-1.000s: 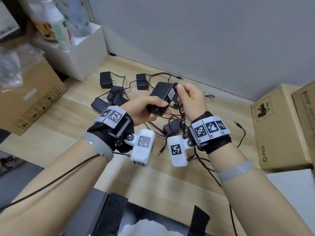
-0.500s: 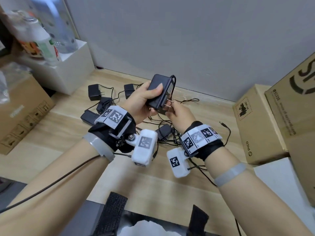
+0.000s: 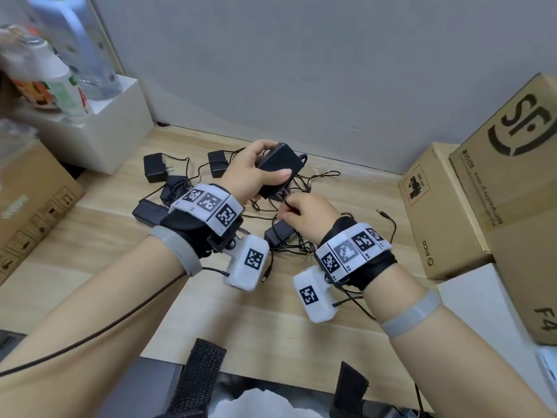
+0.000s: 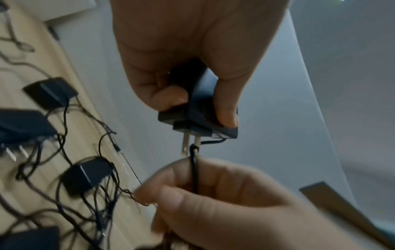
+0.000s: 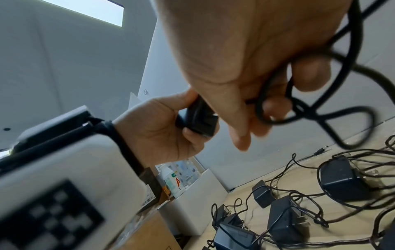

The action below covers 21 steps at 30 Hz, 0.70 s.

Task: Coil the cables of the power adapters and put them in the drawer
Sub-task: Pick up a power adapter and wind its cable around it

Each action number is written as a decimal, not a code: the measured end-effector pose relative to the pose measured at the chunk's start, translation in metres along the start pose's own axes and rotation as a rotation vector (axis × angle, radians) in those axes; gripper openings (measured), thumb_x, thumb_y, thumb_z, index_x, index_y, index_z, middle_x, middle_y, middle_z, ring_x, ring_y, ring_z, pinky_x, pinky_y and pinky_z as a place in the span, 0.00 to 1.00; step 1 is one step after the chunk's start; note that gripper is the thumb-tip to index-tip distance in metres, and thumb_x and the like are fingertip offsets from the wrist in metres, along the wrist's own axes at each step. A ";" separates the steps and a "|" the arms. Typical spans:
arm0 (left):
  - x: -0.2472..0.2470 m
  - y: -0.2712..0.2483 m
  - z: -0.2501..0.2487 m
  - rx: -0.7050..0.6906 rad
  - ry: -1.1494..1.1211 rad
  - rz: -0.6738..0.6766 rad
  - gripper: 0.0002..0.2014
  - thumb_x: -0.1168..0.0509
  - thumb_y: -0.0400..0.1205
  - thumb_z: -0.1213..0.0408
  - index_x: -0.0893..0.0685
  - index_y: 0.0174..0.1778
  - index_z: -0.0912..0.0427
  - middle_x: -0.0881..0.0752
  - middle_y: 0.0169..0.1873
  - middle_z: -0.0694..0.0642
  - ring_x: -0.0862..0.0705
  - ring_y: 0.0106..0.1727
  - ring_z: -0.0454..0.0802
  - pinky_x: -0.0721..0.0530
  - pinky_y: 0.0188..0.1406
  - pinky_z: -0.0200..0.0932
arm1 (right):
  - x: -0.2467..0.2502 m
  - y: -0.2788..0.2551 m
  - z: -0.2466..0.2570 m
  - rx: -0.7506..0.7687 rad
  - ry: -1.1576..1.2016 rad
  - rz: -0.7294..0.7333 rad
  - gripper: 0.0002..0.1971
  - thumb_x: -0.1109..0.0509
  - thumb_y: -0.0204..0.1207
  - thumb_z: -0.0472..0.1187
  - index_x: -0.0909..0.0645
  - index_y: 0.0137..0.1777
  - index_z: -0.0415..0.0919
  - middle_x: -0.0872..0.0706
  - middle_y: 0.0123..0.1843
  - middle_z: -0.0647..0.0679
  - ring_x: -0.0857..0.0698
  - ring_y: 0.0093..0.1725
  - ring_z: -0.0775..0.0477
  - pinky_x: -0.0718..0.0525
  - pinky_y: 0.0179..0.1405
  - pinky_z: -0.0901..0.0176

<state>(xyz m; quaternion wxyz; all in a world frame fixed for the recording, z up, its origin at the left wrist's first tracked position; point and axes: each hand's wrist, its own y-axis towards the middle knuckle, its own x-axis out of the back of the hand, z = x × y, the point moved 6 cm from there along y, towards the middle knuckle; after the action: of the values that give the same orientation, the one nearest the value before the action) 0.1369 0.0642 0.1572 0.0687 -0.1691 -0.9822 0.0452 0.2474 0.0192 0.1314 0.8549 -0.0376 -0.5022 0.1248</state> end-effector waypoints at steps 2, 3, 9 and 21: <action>0.000 0.000 -0.002 -0.079 0.184 -0.035 0.23 0.27 0.73 0.66 0.24 0.63 0.50 0.18 0.49 0.50 0.17 0.48 0.50 0.15 0.46 0.45 | 0.001 -0.003 0.008 0.063 -0.076 0.001 0.08 0.36 0.75 0.38 0.20 0.35 0.42 0.18 0.44 0.46 0.23 0.50 0.45 0.22 0.52 0.51; 0.001 0.000 -0.001 -0.114 0.275 -0.052 0.25 0.26 0.72 0.65 0.24 0.65 0.51 0.19 0.49 0.48 0.18 0.48 0.47 0.18 0.42 0.35 | 0.002 -0.003 0.013 0.086 -0.108 -0.012 0.10 0.35 0.74 0.39 0.22 0.32 0.39 0.18 0.42 0.42 0.24 0.48 0.44 0.22 0.50 0.50; -0.004 0.003 0.012 -0.166 0.599 -0.024 0.28 0.24 0.70 0.63 0.23 0.66 0.48 0.17 0.59 0.51 0.19 0.59 0.52 0.18 0.59 0.53 | 0.000 -0.006 0.013 -0.028 -0.243 0.067 0.13 0.35 0.70 0.45 0.30 0.27 0.45 0.24 0.30 0.50 0.24 0.34 0.46 0.28 0.30 0.59; -0.005 0.001 0.036 0.027 0.860 0.297 0.29 0.23 0.69 0.68 0.21 0.65 0.45 0.17 0.51 0.48 0.20 0.53 0.46 0.26 0.46 0.36 | 0.048 -0.009 0.003 0.003 0.131 -0.214 0.18 0.30 0.73 0.54 0.24 0.24 0.51 0.24 0.23 0.55 0.23 0.31 0.52 0.21 0.38 0.51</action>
<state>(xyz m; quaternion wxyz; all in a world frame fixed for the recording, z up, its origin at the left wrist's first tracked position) 0.1366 0.0611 0.1210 0.4652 -0.3105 -0.8289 -0.0069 0.2682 0.0222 0.1755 0.8943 0.0094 -0.4464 0.0308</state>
